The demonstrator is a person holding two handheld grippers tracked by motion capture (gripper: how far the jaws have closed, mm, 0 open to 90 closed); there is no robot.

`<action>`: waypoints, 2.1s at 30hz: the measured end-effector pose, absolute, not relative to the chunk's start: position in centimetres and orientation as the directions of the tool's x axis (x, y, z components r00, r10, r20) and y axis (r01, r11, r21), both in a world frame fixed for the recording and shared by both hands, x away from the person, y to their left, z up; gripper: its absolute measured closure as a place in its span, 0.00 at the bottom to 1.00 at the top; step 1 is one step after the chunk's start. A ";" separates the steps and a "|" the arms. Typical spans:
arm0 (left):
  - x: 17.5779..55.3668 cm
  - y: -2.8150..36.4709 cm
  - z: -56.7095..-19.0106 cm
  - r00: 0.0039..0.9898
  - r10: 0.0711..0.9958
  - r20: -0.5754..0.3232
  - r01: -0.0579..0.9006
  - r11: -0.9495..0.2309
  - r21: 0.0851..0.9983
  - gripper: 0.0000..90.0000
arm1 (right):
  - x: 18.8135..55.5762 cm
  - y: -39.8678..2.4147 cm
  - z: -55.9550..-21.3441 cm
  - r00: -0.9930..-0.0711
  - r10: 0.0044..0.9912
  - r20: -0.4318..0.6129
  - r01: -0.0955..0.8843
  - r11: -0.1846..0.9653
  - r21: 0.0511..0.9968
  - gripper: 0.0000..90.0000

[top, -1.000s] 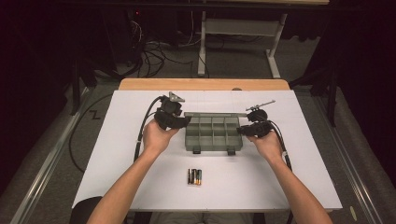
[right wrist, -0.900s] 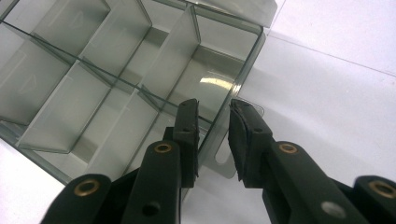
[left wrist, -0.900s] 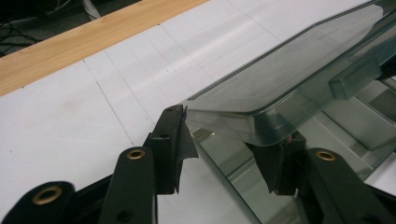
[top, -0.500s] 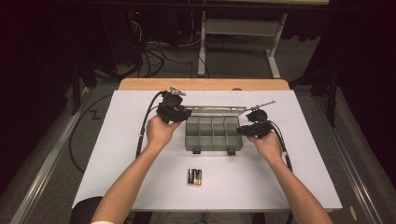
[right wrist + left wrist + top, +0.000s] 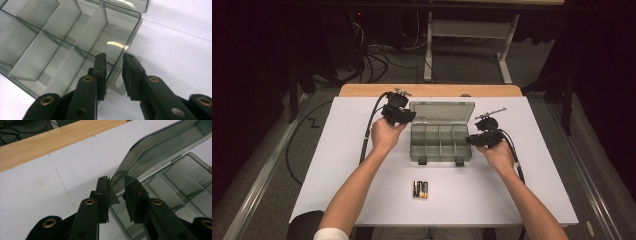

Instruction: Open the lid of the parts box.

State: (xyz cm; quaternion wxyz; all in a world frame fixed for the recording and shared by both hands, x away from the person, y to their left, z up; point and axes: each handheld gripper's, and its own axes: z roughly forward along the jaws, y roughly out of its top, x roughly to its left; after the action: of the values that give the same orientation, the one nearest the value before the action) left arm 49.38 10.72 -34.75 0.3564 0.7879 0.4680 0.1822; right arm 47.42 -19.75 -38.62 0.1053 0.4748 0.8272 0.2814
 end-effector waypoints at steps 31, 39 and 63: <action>52.8 9.8 -38.0 0.451 0.893 -0.015 0.658 -0.320 0.682 0.83 | 47.3 -19.6 -38.6 -0.527 0.846 0.077 0.723 0.400 0.563 0.85; 53.5 9.7 -39.8 0.443 0.896 -0.031 0.700 -0.325 0.636 0.83 | 47.3 -19.6 -38.6 -0.526 0.847 0.079 0.725 0.397 0.563 0.85; 53.7 9.8 -39.7 0.465 0.884 -0.052 0.687 -0.323 0.651 0.64 | 47.2 -19.6 -38.7 -0.530 0.845 0.070 0.718 0.404 0.567 0.85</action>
State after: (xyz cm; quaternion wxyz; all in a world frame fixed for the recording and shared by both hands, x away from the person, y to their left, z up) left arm 53.69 9.79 -39.67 0.3102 0.7976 0.4922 0.1589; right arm 47.21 -19.60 -38.66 0.1145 0.4710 0.8299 0.2764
